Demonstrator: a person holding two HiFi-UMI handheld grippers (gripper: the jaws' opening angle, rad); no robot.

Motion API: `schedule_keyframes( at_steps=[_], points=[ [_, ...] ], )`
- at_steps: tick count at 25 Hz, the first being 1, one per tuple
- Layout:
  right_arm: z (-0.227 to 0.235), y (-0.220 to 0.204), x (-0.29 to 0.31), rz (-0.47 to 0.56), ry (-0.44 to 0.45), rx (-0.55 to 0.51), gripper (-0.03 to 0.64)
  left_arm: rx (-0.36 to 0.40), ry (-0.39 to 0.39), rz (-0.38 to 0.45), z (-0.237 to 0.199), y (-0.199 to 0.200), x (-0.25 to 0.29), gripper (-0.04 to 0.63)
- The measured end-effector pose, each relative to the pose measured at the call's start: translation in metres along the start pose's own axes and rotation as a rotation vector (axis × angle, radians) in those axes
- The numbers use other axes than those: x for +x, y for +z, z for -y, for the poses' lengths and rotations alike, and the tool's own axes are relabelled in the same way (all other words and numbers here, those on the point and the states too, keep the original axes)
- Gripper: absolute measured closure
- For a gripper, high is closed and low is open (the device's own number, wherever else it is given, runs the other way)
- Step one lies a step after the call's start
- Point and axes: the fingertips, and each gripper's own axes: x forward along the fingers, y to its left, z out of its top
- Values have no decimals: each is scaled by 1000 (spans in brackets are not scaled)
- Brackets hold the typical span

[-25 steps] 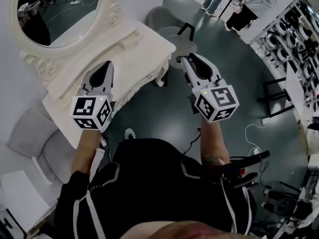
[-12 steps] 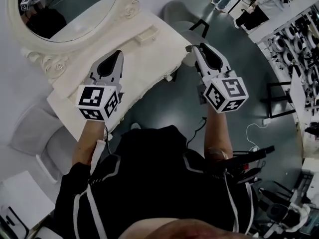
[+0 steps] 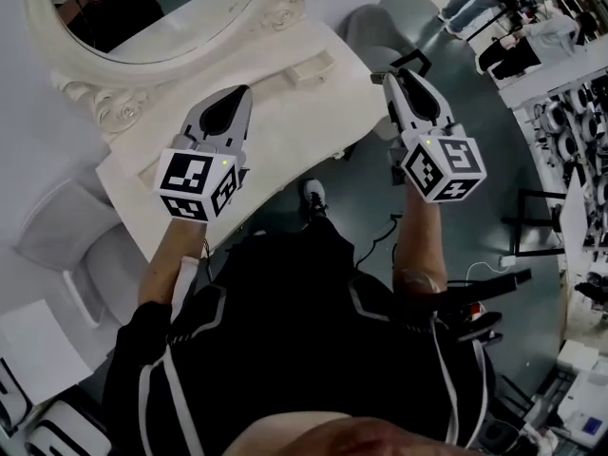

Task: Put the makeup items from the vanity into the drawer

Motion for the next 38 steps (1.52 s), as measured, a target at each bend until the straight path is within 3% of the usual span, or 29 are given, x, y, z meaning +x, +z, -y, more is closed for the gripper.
schedule_keyframes(
  at_steps=[6, 17, 33, 38],
  points=[
    [31, -9, 55, -13, 89, -6, 515, -8, 106, -41, -22, -13, 42, 592],
    [91, -19, 145, -47, 253, 0, 515, -21, 225, -60, -37, -13, 121, 592],
    [111, -83, 231, -151, 494, 18, 514, -44, 446, -136, -50, -57, 173, 592],
    [98, -120, 246, -217, 514, 14, 514, -73, 451, -159, -57, -85, 174, 592]
  ],
)
